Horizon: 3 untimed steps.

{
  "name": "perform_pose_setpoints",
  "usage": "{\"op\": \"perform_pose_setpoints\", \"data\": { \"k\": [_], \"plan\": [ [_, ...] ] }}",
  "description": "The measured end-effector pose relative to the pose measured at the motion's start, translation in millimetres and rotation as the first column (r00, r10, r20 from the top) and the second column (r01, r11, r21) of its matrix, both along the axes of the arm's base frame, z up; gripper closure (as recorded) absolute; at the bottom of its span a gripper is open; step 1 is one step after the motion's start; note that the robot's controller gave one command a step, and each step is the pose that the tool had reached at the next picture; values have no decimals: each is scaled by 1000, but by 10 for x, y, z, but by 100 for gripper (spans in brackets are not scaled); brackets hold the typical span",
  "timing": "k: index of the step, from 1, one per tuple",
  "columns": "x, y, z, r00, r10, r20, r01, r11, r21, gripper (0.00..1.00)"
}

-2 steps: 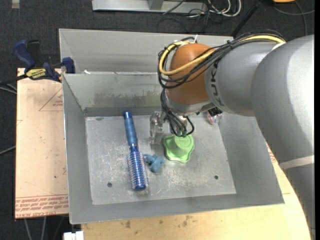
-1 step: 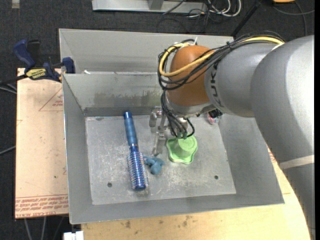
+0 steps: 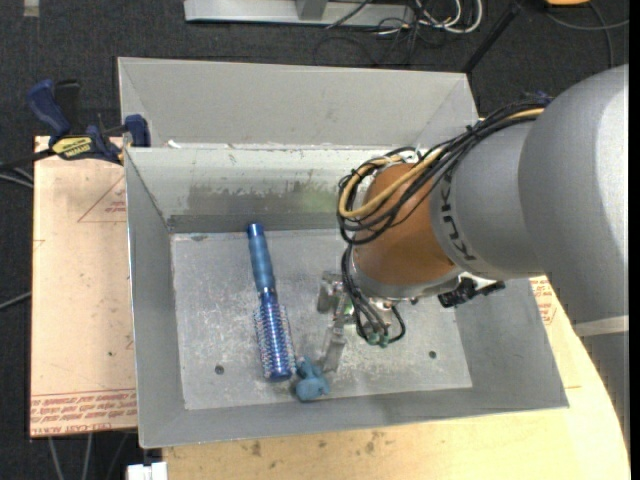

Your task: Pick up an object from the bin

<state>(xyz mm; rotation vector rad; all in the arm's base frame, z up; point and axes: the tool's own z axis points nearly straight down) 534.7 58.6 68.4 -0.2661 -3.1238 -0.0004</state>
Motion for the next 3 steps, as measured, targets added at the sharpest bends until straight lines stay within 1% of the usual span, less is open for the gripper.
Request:
{"op": "perform_pose_setpoints", "data": {
  "k": [1,2,3],
  "plan": [
    [-487,725,657,999,-36,8,36,999,5,0],
    [-373,970,-5,891,-455,3,455,891,-3,0],
    [-388,960,-6,891,-454,-2,454,891,-7,100]
  ]
}}
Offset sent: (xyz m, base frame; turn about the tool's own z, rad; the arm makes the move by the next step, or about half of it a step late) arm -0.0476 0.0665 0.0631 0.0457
